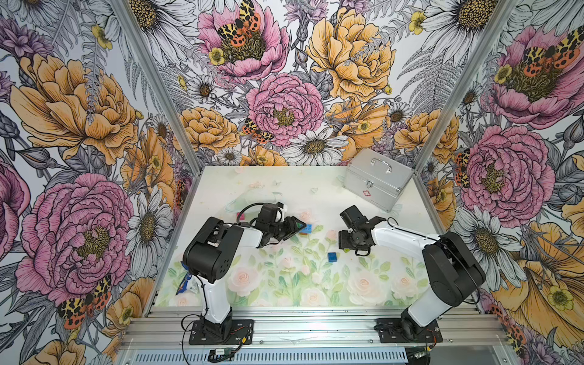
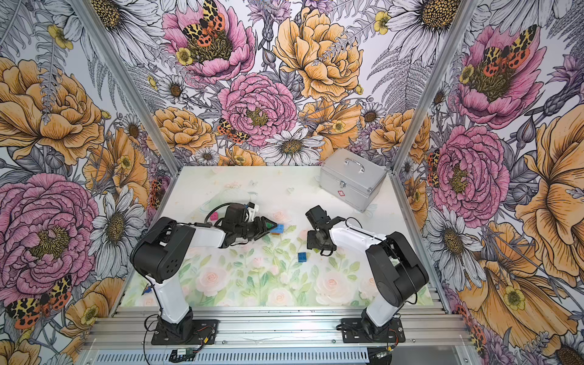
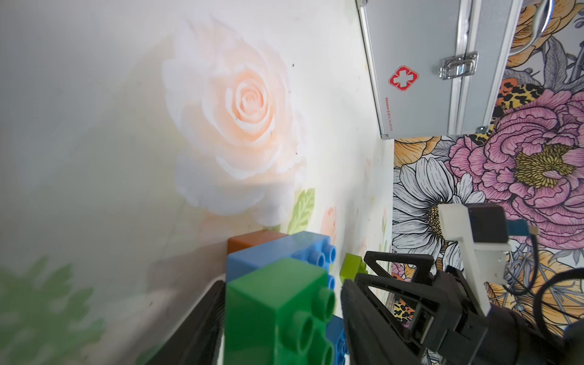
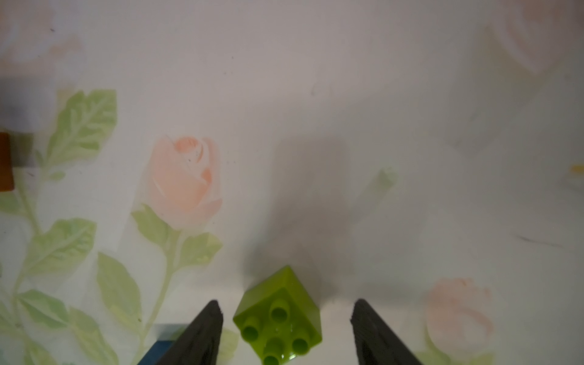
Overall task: Assemble the letter v with lego
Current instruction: Adjust the lego brick at the center of the board, then pick up the lego brick from the center of the board.
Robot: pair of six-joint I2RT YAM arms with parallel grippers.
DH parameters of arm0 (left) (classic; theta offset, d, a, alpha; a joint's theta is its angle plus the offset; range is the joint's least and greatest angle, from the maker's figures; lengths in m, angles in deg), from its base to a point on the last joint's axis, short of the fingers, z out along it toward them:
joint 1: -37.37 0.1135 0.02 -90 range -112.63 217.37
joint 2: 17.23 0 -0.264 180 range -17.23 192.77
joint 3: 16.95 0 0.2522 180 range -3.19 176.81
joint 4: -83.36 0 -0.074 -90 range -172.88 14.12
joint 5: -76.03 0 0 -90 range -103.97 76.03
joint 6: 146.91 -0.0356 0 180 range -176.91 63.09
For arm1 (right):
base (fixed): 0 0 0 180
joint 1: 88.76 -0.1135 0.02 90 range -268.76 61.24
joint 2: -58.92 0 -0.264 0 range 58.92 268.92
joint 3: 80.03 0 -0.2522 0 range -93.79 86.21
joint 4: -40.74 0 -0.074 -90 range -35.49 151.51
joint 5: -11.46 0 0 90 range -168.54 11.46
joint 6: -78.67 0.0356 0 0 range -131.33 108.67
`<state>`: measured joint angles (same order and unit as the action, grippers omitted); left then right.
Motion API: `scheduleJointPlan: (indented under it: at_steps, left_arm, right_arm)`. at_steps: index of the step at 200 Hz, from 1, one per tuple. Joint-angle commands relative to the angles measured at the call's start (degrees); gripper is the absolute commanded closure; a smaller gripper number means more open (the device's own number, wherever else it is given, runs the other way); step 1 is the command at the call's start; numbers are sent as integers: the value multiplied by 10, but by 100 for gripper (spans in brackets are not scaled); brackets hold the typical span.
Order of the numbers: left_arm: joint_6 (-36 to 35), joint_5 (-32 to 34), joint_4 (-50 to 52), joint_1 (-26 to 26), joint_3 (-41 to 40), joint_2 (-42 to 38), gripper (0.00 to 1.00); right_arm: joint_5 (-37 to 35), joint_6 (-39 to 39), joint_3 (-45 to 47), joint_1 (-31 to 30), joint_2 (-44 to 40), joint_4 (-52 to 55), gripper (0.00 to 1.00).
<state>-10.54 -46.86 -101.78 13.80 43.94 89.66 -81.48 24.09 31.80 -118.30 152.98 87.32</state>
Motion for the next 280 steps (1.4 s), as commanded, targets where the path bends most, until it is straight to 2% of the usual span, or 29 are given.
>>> scheduleJointPlan:
  at_steps: [1,36,102,147,151,171,195,233,251,280]
  left_arm:
    - [-7,-4,-8,0,-7,-10,43]
    - [-7,-5,-7,0,-4,-6,48]
    - [-9,4,-1,-4,-1,-5,48]
    - [4,14,-11,-2,-10,-20,33]
    - [8,15,-18,-2,-15,-41,32]
    - [47,18,-91,3,-48,-55,26]
    - [135,22,-252,5,-107,-38,13]
    - [233,39,-449,4,-152,48,11]
    - [276,55,-529,1,-163,88,13]
    - [303,88,-589,-5,-176,123,17]
  right_arm:
    - [12,-19,-14,4,16,-19,33]
    - [19,-21,-10,3,22,-26,39]
    - [28,-13,-9,2,28,-31,49]
    - [28,7,2,0,26,-38,51]
    - [28,9,5,0,24,-40,51]
    - [29,15,12,-1,19,-48,52]
    - [26,19,16,-1,17,-52,52]
    - [26,21,18,-1,15,-56,52]
    - [26,22,19,-1,11,-57,52]
    - [25,23,21,-1,7,-59,52]
